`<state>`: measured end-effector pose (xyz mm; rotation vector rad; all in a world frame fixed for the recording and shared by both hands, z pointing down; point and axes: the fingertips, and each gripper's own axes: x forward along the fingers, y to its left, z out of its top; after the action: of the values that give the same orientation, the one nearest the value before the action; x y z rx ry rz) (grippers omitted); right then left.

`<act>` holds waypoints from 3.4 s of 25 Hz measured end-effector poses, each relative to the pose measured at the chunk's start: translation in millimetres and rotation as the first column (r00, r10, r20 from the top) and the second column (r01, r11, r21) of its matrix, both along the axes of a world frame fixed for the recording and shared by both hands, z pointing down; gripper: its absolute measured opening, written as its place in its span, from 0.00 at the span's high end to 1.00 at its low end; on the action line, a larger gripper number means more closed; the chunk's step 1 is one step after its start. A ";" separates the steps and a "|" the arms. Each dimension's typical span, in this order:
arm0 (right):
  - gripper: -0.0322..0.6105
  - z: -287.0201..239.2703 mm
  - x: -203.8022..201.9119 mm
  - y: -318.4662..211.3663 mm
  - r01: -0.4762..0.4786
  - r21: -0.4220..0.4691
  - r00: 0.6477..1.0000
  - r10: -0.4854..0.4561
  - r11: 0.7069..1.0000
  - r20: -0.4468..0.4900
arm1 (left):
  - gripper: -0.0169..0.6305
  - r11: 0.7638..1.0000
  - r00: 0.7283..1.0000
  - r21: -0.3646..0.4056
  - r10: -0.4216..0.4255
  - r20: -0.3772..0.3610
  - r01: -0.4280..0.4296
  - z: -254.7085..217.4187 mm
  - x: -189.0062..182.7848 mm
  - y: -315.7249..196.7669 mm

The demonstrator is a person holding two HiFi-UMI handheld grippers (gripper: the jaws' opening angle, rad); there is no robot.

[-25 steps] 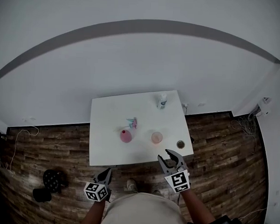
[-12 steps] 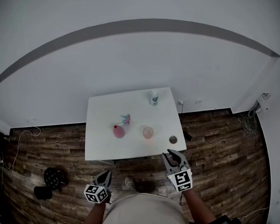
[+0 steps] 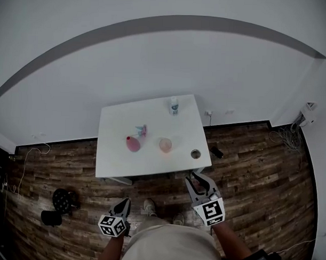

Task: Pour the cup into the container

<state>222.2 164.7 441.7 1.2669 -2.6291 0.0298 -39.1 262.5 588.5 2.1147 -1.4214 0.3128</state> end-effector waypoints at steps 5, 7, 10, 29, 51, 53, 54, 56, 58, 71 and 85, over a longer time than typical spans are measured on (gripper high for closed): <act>0.79 -11.4 11.4 22.0 0.055 -0.004 0.997 -0.054 0.998 0.048 | 0.96 1.000 1.000 0.000 0.017 0.016 -0.017 -3.6 27.5 11.8; 0.79 -11.9 16.6 31.0 0.069 -0.006 0.996 -0.069 0.998 0.060 | 0.96 1.000 0.999 0.000 0.025 0.022 -0.025 -3.0 37.0 16.3; 0.79 -9.8 24.7 44.2 0.092 0.002 0.995 -0.092 0.996 0.046 | 0.96 0.999 0.999 0.001 0.035 0.027 -0.035 -2.2 50.8 22.3; 0.65 22.8 75.0 71.1 0.084 -0.031 0.996 -0.083 0.996 0.041 | 0.96 1.000 0.999 0.002 0.023 0.042 -0.023 -19.6 86.2 55.1; 0.64 51.8 55.8 92.5 0.119 -0.099 0.993 -0.120 0.988 -0.006 | 0.96 0.999 0.999 -0.009 0.039 0.009 -0.039 -4.8 92.3 59.9; 0.64 55.1 54.2 96.1 0.117 -0.103 0.992 -0.120 0.988 -0.025 | 0.96 0.999 0.999 -0.012 0.045 0.001 -0.045 -1.7 94.3 60.7; 0.64 56.4 53.5 97.8 0.115 -0.106 0.992 -0.119 0.988 -0.032 | 0.96 0.999 0.999 -0.014 0.050 -0.002 -0.050 -0.5 95.5 61.1; 0.64 58.5 52.1 100.1 0.111 -0.111 0.993 -0.116 0.988 -0.039 | 0.96 0.998 0.998 -0.016 0.061 -0.005 -0.061 1.4 97.1 60.3; 0.64 60.1 50.1 101.5 0.105 -0.115 0.993 -0.111 0.988 -0.044 | 0.96 0.997 0.998 -0.017 0.069 -0.009 -0.069 2.5 97.1 57.6; 0.64 63.8 16.7 106.8 0.075 -0.115 0.991 -0.087 0.991 -0.098 | 0.96 0.994 0.994 0.008 0.109 -0.025 -0.109 -1.6 73.7 44.8; 0.64 61.4 -58.8 106.2 0.031 -0.109 0.994 -0.042 0.994 -0.101 | 0.96 0.986 0.985 -0.003 0.169 -0.022 -0.169 -5.5 2.5 46.2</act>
<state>163.5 270.9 503.1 1.1537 -2.5264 0.0956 -36.6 308.7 583.1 2.2332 -1.2297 0.3574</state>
